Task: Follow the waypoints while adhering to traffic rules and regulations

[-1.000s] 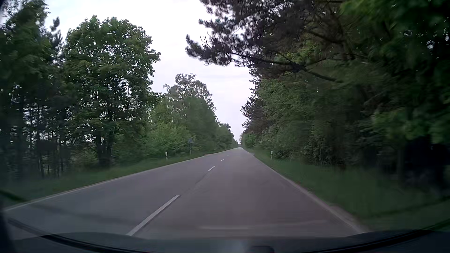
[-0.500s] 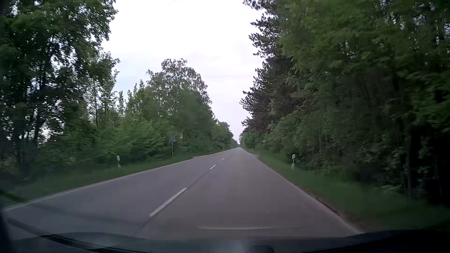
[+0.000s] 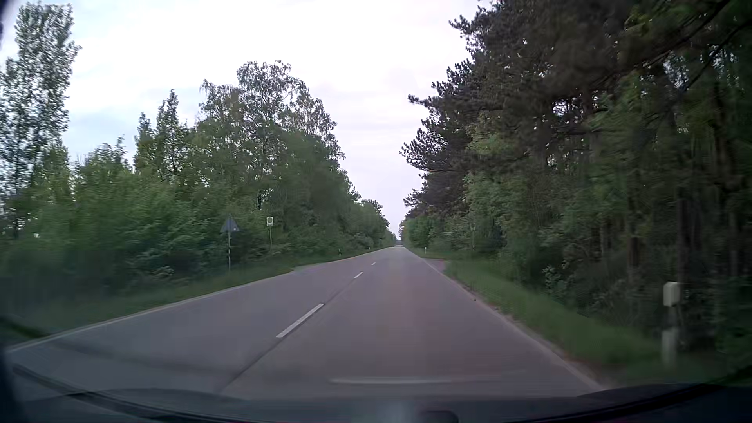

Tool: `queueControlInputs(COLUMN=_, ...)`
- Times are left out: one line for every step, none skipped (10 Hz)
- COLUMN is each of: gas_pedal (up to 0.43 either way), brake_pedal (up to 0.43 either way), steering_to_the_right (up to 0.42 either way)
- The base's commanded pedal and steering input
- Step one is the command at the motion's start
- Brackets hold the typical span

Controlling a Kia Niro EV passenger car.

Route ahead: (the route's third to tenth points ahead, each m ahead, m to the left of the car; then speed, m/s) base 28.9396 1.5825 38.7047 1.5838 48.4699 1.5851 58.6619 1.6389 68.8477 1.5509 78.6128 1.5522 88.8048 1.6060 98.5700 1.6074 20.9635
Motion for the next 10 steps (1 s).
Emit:
queueControlInputs(gas_pedal=0.169, brake_pedal=0.0, steering_to_the_right=0.0)
queueControlInputs(gas_pedal=0.169, brake_pedal=0.0, steering_to_the_right=0.0)
queueControlInputs(gas_pedal=0.169, brake_pedal=0.0, steering_to_the_right=0.0)
queueControlInputs(gas_pedal=0.169, brake_pedal=0.0, steering_to_the_right=0.0)
queueControlInputs(gas_pedal=0.169, brake_pedal=0.0, steering_to_the_right=0.0)
queueControlInputs(gas_pedal=0.169, brake_pedal=0.0, steering_to_the_right=0.0)
queueControlInputs(gas_pedal=0.169, brake_pedal=0.0, steering_to_the_right=0.0)
queueControlInputs(gas_pedal=0.169, brake_pedal=0.0, steering_to_the_right=0.0)
queueControlInputs(gas_pedal=0.157, brake_pedal=0.0, steering_to_the_right=0.0)
queueControlInputs(gas_pedal=0.15, brake_pedal=0.0, steering_to_the_right=0.0)
